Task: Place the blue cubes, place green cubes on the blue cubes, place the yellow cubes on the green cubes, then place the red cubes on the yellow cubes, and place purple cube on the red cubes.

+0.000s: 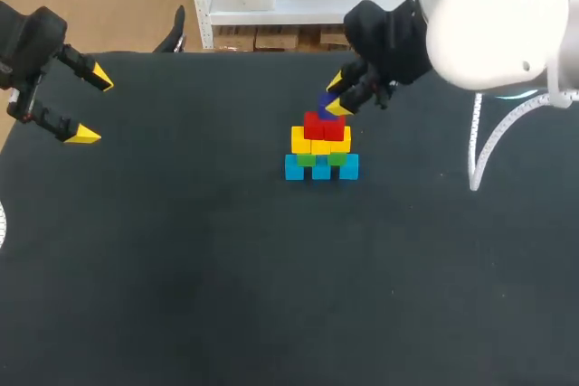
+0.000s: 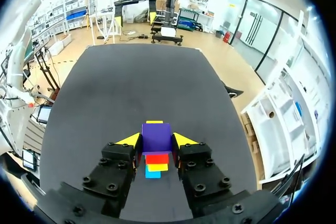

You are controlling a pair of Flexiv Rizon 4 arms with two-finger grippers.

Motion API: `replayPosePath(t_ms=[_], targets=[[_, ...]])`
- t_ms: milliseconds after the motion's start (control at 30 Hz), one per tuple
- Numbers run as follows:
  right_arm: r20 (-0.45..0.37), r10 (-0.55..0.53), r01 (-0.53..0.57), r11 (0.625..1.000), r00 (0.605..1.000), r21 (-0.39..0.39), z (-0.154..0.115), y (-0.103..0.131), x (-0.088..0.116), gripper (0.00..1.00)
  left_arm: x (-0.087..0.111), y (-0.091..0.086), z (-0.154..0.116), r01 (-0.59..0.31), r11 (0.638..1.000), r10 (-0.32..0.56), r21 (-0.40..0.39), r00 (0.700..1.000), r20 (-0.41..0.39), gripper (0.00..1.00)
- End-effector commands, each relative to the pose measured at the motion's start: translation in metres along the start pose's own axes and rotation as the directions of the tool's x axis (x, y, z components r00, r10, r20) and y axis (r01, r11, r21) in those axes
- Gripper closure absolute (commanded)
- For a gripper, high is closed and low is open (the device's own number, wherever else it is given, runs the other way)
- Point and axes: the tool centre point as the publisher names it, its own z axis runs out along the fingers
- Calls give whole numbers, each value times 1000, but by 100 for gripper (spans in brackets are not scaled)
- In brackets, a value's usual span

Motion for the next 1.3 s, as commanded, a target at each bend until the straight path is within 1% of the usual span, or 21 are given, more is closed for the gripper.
replayPosePath(t_ms=[33, 1300], targets=[[-7, 4, -4, 1000, 1000, 10, -1, 4, 2, 100, 0, 0, 0, -1, 1000, 1, -1, 1000, -1, 0], [-37, -2, 2, 1000, 999, 2, 7, 4, 6, 100, 0, 0, 0, -1, 1000, 1, -1, 1000, -1, 0]])
